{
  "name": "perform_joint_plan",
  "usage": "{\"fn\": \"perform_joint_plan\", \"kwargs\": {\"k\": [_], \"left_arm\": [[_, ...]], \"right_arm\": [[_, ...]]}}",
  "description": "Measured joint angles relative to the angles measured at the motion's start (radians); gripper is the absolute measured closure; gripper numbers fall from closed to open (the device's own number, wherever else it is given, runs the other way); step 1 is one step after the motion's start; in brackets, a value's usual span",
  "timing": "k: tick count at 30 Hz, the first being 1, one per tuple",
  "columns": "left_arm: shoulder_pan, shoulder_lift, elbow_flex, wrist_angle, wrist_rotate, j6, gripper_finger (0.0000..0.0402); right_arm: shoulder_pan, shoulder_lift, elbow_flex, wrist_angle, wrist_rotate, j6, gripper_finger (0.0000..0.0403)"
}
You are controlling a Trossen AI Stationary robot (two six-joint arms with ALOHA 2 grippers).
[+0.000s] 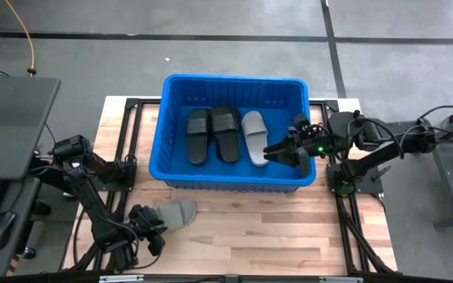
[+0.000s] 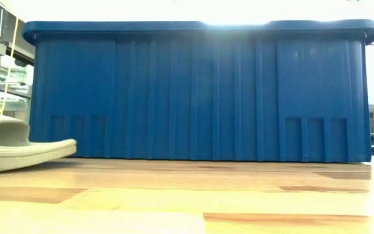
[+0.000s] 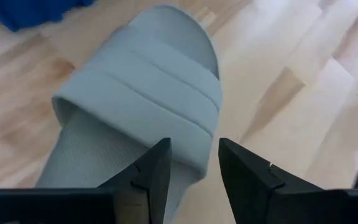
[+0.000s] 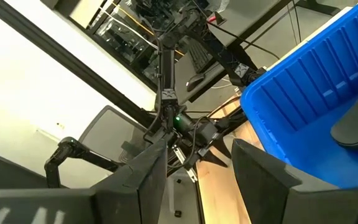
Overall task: Pick and place slides into bin
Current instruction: Put the gray slide into the blue bin
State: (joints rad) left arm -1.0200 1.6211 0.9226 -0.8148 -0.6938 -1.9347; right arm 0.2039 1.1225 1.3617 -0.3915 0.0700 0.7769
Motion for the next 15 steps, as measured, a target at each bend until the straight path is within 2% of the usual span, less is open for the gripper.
{"fn": "perform_joint_plan", "kwargs": {"k": [5, 10, 12, 15], "left_arm": [[0.029, 0.035, -0.002, 0.006, -0.029, 0.015, 0.0275], [0.078, 0.107, 0.0, 0.135, -0.061, 0.071, 0.0278], [0.091, 0.126, 0.0, 0.186, -0.067, 0.092, 0.0298], [0.106, 0.129, 0.0, 0.228, -0.062, 0.121, 0.037]], "right_arm": [[0.0, 0.0, 0.0, 0.0, 0.0, -0.015, 0.0233], [0.0, 0.0, 0.0, 0.001, 0.005, -0.018, 0.0233], [0.0, 0.0, 0.0, 0.0, 0.005, -0.018, 0.0233], [0.0, 0.0, 0.0, 0.0, 0.008, -0.018, 0.0233]]}}
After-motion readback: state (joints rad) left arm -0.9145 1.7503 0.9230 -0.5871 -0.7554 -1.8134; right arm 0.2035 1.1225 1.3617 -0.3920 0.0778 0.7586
